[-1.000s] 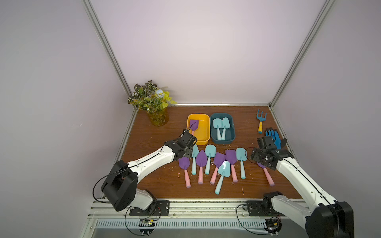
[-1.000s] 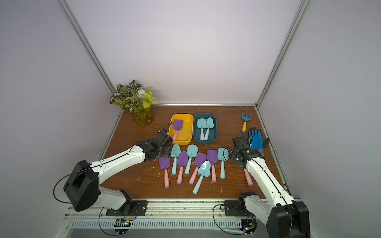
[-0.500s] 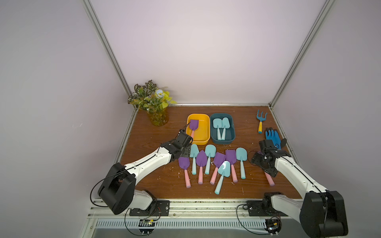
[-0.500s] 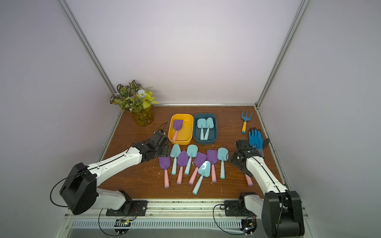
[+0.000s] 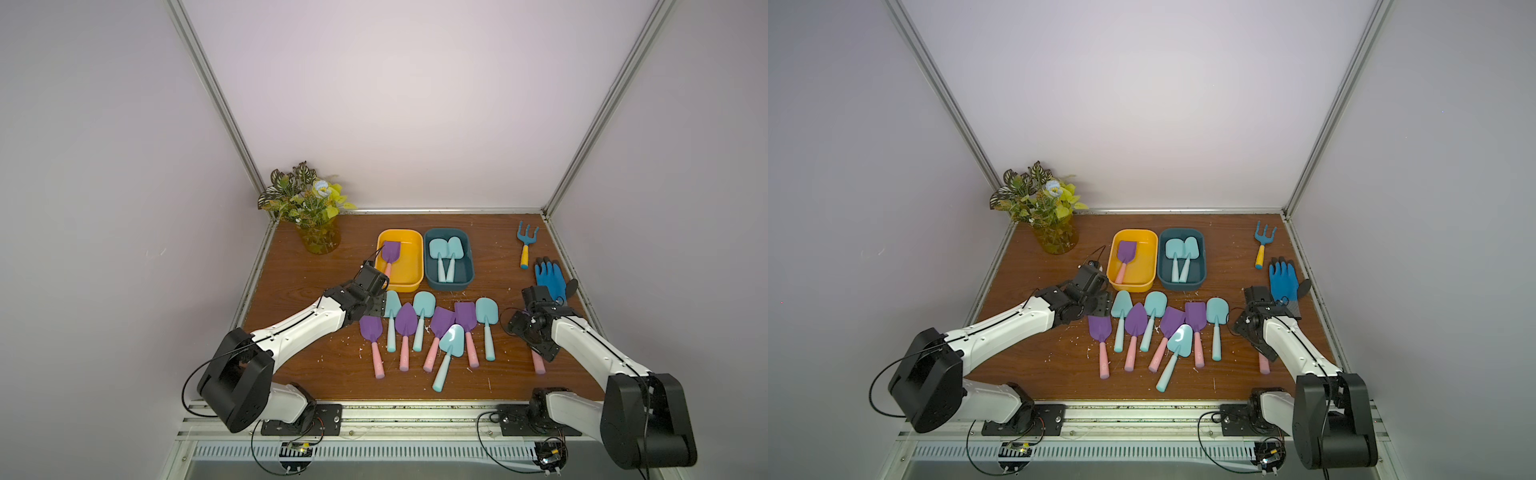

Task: Sort the small shovels by color and place them into the storage box
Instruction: Pick up the shovel from the center of the board.

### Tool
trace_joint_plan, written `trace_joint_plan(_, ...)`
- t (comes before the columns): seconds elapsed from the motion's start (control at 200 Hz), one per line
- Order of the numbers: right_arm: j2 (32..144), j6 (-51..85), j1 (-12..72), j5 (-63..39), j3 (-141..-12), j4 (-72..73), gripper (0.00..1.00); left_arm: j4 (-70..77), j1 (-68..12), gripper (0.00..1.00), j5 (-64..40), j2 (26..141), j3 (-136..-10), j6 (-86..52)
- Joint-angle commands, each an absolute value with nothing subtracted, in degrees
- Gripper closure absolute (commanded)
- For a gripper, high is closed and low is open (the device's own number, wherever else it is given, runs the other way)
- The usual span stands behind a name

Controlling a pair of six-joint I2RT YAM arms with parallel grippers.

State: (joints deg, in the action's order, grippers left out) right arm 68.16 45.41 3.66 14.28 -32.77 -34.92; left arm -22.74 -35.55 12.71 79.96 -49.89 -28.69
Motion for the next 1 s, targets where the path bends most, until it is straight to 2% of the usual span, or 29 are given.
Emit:
trace_joint_plan(0.0,68.7,45.0,3.5,11.8,-32.6,-33.9,0.05,-22.6,-34.9,0.25,12.7,79.3,-49.6,-28.5)
trace_joint_plan(0.46,65.2,45.5,3.5,8.0,-30.8,-34.9,0.12,-23.0,-34.8,0.25,13.4,79.4,-49.9,-28.5)
trace_joint_plan(0.796,62.4,48.1,3.5,5.9,-28.3,-33.3,0.26,-23.4,-34.8,0.25,13.5,78.9,-50.0,-28.5)
trace_joint_plan(0.996,62.8,48.4,3.5,5.3,-27.9,-33.2,0.27,-23.2,-34.8,0.25,13.4,78.8,-50.0,-28.4)
